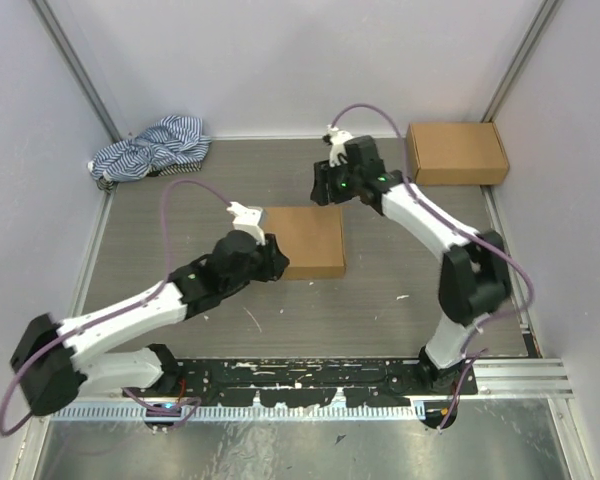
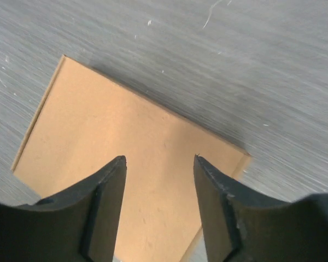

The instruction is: Fold the paper box

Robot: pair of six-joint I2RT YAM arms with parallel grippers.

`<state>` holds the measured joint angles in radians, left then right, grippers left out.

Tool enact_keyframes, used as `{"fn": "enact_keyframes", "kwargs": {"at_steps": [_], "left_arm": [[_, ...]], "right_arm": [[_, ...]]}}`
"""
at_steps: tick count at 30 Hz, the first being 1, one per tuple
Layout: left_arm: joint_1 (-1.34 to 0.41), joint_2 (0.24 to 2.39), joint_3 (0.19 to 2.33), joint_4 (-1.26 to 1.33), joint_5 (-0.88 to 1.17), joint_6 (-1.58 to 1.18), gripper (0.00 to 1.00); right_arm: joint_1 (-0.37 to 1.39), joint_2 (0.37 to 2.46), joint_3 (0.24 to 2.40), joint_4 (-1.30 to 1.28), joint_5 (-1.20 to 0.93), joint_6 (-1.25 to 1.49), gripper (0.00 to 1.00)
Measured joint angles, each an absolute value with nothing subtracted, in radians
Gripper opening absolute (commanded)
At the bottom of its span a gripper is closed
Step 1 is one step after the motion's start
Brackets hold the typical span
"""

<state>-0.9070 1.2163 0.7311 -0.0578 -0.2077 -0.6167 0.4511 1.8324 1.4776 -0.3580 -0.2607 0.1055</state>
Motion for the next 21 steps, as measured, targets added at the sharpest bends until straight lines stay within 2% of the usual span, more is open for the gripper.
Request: {"fn": "enact_keyframes", "kwargs": {"at_steps": [2,4,5,12,16,21], "left_arm": [[-0.907,1.093,0.734,-0.126,-0.261,-0.577,0.99],[-0.907,1.003,0.744,-0.188,-0.31,-0.537,0.98],[-0.906,0.957,0.752,-0.226,-0.343,-0.521,0.98],[-0.904,0.855,0.786,-0.471,-0.474,-0.455,0.98],[-0.903,0.854,0.786,-0.572,-0.487,-0.453,0.98],[-0.903,0.838,0.786,-0.624,-0.493,-0.455,0.98]], "right_arm": [[0.44,1.676,1.369,-0.295,-0.211,0.123,0.81],[0.437,1.545,1.298,-0.25,-0.176,0.14,0.99],[0.439,1.48,1.263,-0.226,-0.158,0.154,1.0],[0.445,1.182,0.953,-0.108,-0.06,0.254,1.0],[0.445,1.113,0.796,-0.123,-0.019,0.301,1.0],[0.445,1.039,0.721,-0.112,-0.009,0.318,1.0]]}}
